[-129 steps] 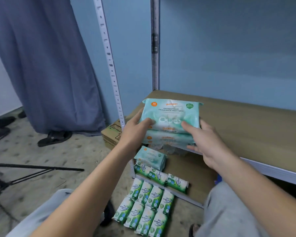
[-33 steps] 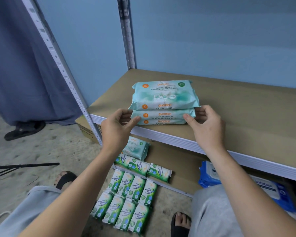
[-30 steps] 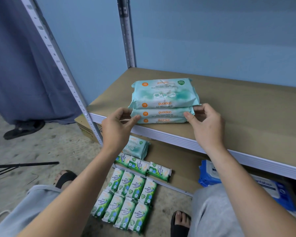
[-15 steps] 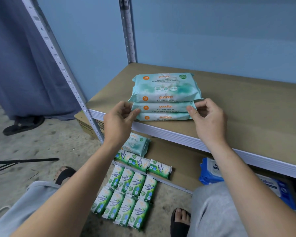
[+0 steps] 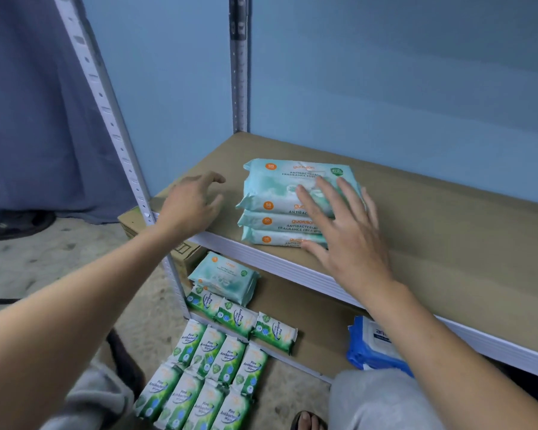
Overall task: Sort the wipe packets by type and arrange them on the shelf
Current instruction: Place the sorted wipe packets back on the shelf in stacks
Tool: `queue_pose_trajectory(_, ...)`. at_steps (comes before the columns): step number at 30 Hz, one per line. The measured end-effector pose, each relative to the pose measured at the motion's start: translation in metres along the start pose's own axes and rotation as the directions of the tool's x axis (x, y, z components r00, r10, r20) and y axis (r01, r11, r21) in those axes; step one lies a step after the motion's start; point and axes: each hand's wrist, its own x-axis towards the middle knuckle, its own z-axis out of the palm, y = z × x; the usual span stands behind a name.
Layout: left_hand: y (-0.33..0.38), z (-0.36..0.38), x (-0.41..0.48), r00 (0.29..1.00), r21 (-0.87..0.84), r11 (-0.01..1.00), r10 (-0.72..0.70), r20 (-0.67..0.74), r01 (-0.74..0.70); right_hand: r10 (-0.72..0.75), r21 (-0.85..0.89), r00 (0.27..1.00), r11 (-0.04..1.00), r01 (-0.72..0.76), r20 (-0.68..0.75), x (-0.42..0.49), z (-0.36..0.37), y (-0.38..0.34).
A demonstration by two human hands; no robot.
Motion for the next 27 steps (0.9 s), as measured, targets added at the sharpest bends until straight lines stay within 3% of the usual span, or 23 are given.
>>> queue_pose_trajectory(3,-0.018,0.003,0.027,0.984,0.155,0.983,0.071,0.162,-0.096,0.013,0.005,1.0,1.0,-0.013,-0.028,0.002,0.005,0.001)
queue_pose_trajectory(5,-0.027,0.008,0.035,0.978,0.168,0.979,0.087,0.191,-0.12,0.024,0.003,0.999,1.0,-0.024,-0.045,0.007,0.01,0.001)
queue_pose_trajectory(27,-0.038,0.021,0.038,0.997,0.186,0.981,0.044,0.061,-0.054,0.169,-0.082,0.985,0.982,-0.172,-0.048,0.135,0.107,0.0)
